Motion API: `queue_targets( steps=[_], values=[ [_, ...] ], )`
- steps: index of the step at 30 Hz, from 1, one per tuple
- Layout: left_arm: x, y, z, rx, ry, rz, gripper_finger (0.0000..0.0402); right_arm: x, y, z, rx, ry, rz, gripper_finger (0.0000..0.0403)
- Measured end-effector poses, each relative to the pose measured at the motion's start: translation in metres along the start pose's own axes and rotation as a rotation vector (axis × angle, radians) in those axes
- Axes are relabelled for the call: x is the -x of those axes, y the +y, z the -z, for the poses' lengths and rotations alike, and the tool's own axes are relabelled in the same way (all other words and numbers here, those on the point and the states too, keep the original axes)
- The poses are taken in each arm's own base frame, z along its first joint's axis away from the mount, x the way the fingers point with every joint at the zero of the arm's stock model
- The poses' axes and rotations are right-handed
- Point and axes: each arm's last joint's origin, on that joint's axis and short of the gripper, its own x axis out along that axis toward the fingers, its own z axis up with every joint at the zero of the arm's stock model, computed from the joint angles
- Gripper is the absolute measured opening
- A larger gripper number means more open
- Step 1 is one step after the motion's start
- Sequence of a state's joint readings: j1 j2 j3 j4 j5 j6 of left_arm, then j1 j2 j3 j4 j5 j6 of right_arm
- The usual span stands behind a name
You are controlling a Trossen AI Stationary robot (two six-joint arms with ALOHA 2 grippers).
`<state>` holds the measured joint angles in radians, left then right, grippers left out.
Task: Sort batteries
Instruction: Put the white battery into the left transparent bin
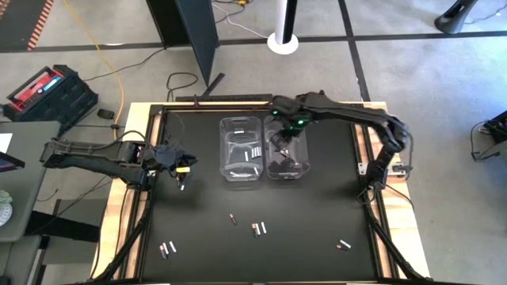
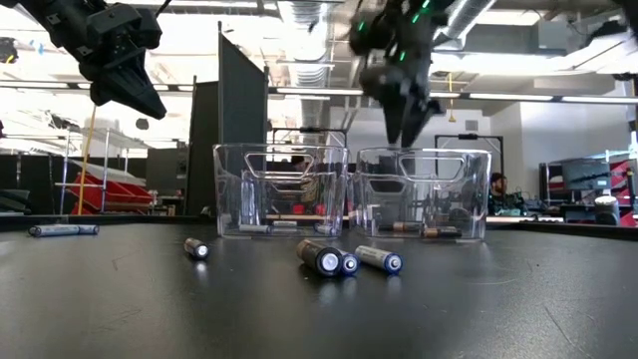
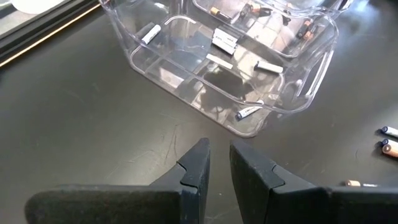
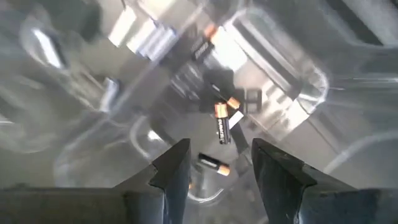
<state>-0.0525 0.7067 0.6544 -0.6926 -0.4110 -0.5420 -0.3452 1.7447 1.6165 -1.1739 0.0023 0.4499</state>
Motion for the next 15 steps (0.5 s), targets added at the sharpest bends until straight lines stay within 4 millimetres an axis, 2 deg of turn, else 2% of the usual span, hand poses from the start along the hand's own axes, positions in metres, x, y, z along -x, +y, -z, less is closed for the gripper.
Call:
queue_targets(
  steps=[3, 7, 11, 15],
  values=[
    [0.000, 0.000, 0.000, -0.005, 0.000, 0.000, 0.0056, 0.031, 0.007, 0.016, -0.018, -0.074, -0.044, 0.0188],
    [0.000, 0.000, 0.000, -0.020, -0.001, 0.000, 0.0056, 0.056, 0.016, 0.046, -0.028, -0.122, -0.049, 0.0188],
    [0.000, 0.000, 0.000, -0.122, 0.003, 0.010, 0.0056, 0.069, 0.027, 0.083, -0.056, -0.109, -0.036, 0.0188],
    [0.000, -0.001, 0.001, -0.263, 0.018, 0.047, 0.0056, 0.066, 0.042, 0.121, -0.100, -0.055, -0.047, 0.0187]
  ],
)
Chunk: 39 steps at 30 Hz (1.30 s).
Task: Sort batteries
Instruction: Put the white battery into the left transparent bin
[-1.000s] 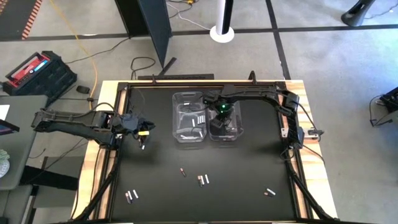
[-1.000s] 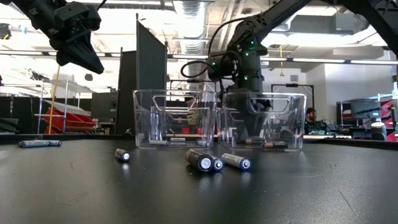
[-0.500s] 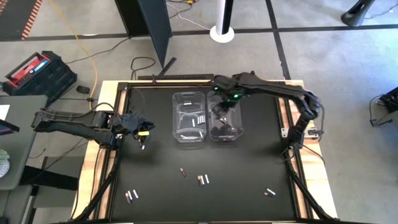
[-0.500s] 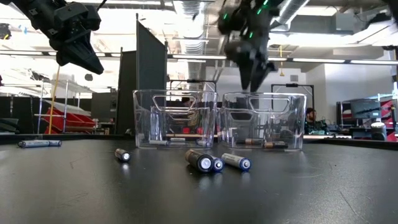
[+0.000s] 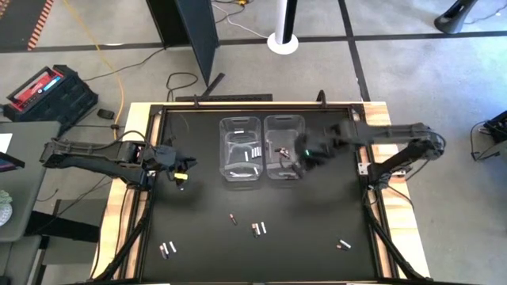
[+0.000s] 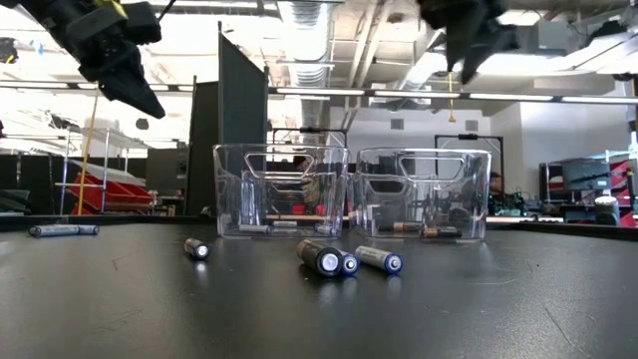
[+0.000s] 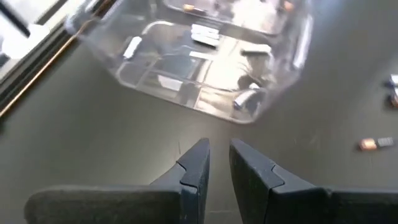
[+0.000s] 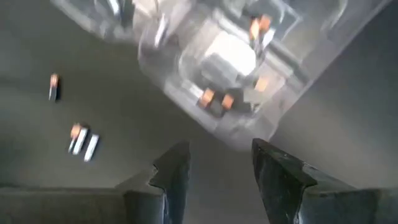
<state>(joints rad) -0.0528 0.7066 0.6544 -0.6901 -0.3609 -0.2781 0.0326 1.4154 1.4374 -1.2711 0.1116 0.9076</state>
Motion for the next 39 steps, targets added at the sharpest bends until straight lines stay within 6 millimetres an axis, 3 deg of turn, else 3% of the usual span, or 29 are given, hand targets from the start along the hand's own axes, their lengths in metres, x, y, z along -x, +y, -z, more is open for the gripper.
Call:
queue_targets(
  steps=[4, 10, 17, 27, 39],
  values=[
    [0.000, -0.002, 0.001, -0.084, 0.013, 0.052, 0.0056, -0.008, 0.008, 0.042, -0.055, 0.068, 0.031, 0.0178],
    [0.000, -0.002, 0.001, -0.051, 0.018, 0.065, 0.0056, -0.028, 0.015, 0.101, -0.142, 0.140, 0.109, 0.0165],
    [0.000, -0.002, 0.001, -0.050, 0.018, 0.064, 0.0056, -0.044, 0.025, 0.150, -0.243, 0.193, 0.064, 0.0163],
    [0.000, -0.002, 0.001, -0.047, 0.016, 0.062, 0.0056, -0.066, 0.032, 0.194, -0.182, 0.394, 0.175, 0.0163],
    [0.000, -0.002, 0.001, -0.046, 0.016, 0.062, 0.0056, -0.089, 0.043, 0.217, -0.031, 0.473, 0.213, 0.0163]
  ],
)
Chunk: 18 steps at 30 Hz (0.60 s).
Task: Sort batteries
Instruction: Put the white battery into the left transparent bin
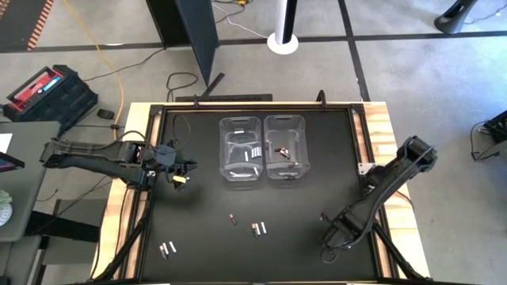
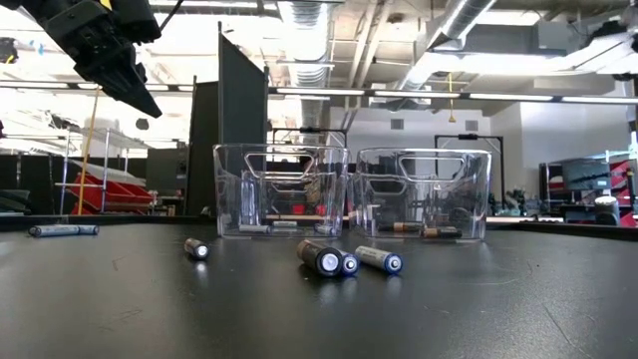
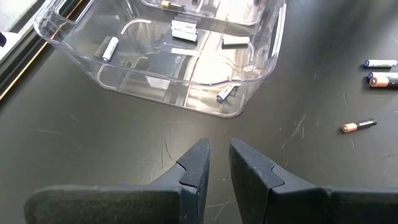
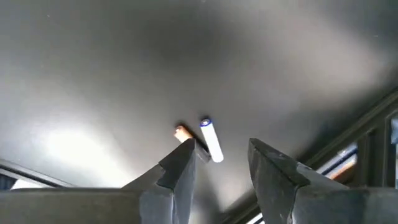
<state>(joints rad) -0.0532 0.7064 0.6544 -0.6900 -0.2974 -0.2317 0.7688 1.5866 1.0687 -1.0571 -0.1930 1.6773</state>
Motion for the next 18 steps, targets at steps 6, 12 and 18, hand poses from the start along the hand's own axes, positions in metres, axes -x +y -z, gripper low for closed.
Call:
queue_targets(
  steps=[6, 12, 18],
  values=[
    [0.000, 0.000, 0.000, 0.000, 0.000, 0.000, 0.0056, -0.017, 0.009, -0.001, 0.065, 0.063, 0.045, 0.0163],
    [0.000, 0.000, 0.000, 0.024, 0.000, -0.001, 0.0056, -0.029, 0.016, 0.000, 0.104, 0.128, 0.048, 0.0163],
    [0.000, 0.000, 0.000, 0.027, 0.000, 0.000, 0.0056, -0.037, 0.017, -0.001, 0.099, 0.148, 0.070, 0.0163]
  ],
)
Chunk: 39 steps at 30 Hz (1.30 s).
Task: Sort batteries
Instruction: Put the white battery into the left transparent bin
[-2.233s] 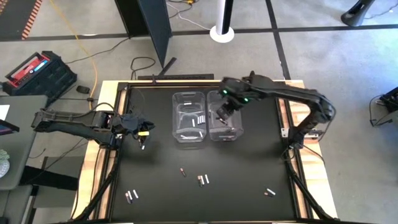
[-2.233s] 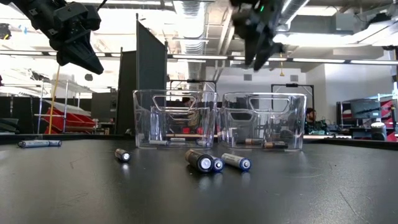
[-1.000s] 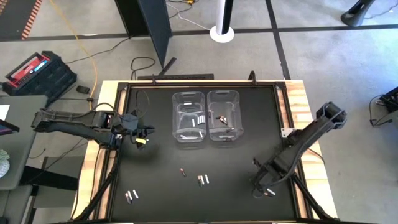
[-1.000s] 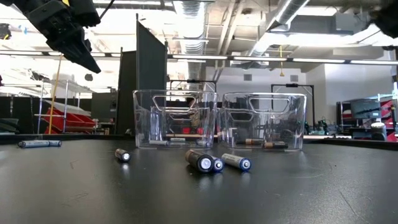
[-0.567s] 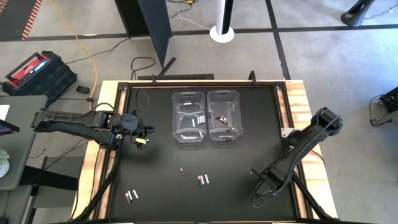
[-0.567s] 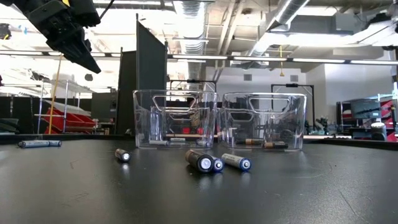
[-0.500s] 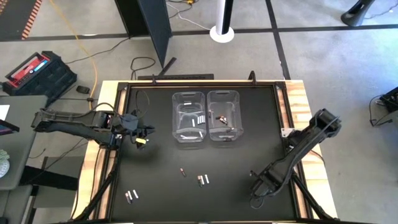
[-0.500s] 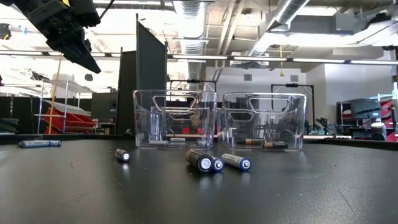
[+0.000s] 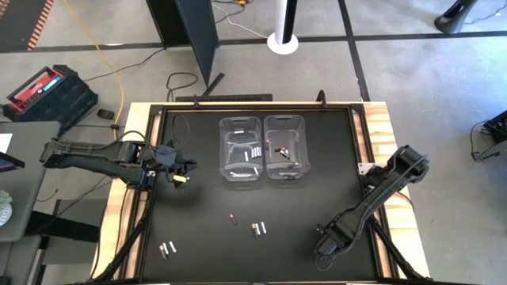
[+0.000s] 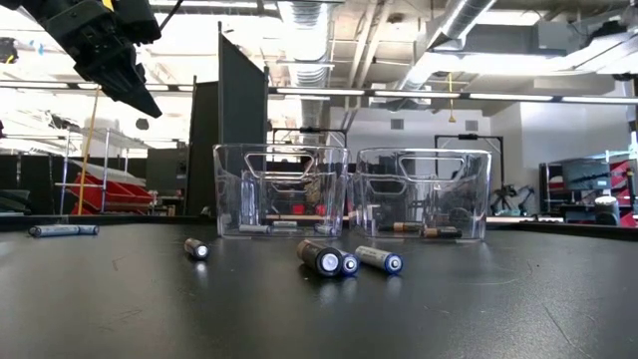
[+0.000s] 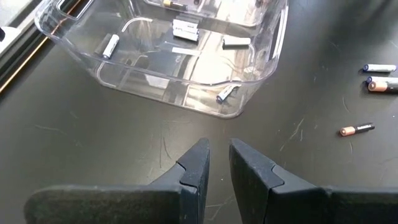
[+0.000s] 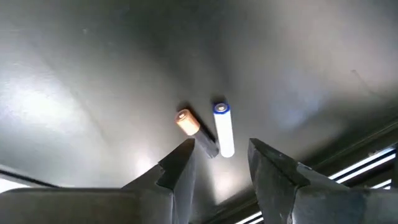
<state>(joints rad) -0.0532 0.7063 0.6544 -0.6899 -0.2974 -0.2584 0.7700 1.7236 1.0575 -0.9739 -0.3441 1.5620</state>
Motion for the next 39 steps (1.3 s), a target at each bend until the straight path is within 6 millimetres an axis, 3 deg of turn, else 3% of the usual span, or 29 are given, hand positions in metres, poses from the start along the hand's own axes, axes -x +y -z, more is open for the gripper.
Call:
queue_targets(
  steps=[39],
  values=[
    [-0.0001, 0.0000, 0.0000, 0.000, 0.000, 0.000, 0.0056, 0.0003, 0.0036, 0.0001, 0.013, -0.001, -0.036, 0.0163]
  ],
)
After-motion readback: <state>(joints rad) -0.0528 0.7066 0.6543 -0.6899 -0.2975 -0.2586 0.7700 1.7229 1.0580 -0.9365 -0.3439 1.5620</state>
